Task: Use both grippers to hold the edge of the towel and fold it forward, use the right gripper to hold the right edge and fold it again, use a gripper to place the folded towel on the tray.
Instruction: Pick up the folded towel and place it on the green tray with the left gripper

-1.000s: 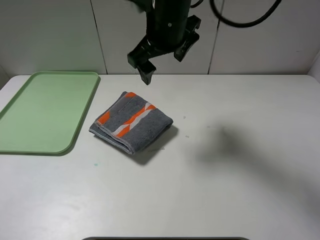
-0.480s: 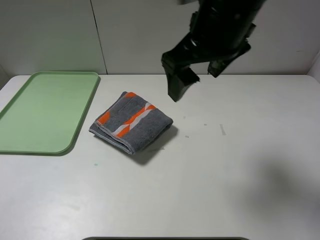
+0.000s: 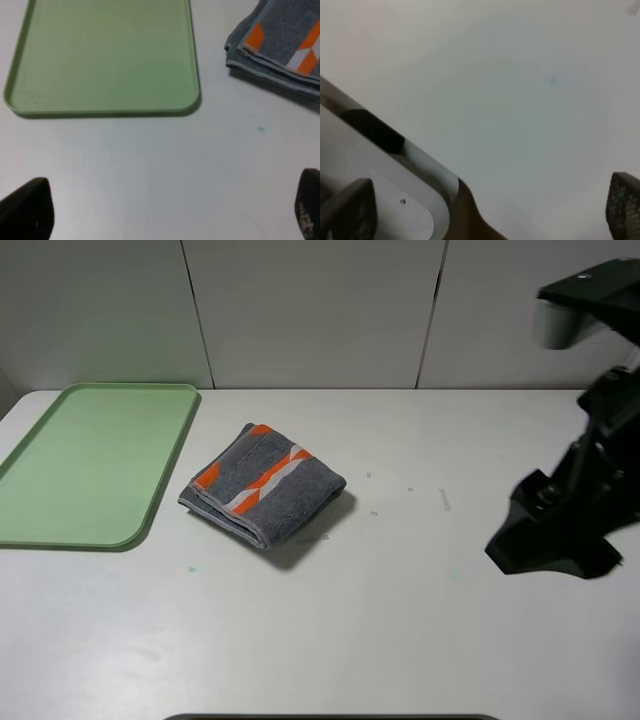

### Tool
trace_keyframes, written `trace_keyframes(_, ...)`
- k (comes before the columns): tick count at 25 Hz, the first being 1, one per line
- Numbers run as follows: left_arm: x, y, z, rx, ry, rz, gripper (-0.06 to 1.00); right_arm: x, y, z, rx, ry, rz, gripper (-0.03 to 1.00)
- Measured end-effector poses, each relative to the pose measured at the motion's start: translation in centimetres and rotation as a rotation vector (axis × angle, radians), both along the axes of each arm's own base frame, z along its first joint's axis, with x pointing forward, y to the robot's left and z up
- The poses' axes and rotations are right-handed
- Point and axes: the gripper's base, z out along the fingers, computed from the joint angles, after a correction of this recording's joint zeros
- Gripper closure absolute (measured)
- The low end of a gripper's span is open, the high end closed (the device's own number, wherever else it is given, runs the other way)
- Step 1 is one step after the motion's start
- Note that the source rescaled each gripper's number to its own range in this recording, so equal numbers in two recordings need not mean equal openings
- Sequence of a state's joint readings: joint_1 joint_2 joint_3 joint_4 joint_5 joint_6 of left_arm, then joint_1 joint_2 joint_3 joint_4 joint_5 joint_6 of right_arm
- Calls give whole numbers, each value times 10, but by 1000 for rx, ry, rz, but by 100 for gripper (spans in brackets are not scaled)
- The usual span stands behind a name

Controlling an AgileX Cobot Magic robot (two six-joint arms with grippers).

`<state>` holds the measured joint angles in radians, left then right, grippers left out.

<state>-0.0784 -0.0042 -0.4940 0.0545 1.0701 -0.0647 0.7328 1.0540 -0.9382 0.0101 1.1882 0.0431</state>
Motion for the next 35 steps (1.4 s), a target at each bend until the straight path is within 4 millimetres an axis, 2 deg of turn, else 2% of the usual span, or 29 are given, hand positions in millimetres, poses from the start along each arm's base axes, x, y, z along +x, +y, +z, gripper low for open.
trace_keyframes(5,0,0,0,0,0,0,-3,-31,-36,-2,105,-78,-75,-3)
trace_keyframes(11,0,0,0,0,0,0,-3,-60,-88,-15,193,-196,-415,-3)
trace_keyframes(15,0,0,0,0,0,0,-3,-91,-109,-21,251,-371,-618,-3)
trace_keyframes(19,0,0,0,0,0,0,-3,-118,-114,-29,278,-576,-698,-3)
trace_keyframes(23,0,0,0,0,0,0,-3,-135,-114,-37,283,-715,-730,-3)
trace_keyframes(35,0,0,0,0,0,0,-3,-134,-113,-39,287,-743,-752,-3)
